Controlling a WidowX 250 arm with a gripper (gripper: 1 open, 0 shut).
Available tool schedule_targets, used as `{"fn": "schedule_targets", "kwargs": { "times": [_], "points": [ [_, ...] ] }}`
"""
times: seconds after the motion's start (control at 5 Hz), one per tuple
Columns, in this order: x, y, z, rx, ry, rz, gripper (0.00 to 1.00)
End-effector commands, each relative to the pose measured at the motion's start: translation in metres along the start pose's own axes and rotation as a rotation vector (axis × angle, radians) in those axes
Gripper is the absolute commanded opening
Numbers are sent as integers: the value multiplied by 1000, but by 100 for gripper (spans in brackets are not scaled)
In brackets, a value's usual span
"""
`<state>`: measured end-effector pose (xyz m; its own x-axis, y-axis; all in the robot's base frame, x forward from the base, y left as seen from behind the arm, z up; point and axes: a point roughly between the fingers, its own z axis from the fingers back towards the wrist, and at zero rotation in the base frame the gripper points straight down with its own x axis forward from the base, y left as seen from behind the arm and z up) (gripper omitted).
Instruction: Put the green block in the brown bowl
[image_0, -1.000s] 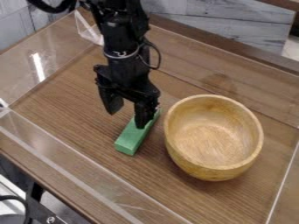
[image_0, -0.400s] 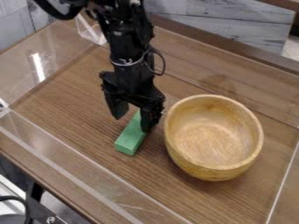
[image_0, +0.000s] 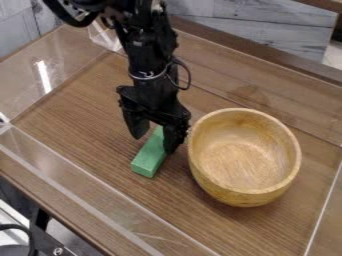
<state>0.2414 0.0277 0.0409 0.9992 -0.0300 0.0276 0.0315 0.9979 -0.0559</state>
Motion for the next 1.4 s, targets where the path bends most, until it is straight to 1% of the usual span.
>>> {"fn": "schedule_targets", "kwargs": {
  "times": [0.0,0.4,1.2],
  "points": [
    [10,-1,6,4,-40,4,100],
    [12,-1,3,-3,-39,12,100],
    [14,-1,1,-18,-37,26,100]
  ]
}}
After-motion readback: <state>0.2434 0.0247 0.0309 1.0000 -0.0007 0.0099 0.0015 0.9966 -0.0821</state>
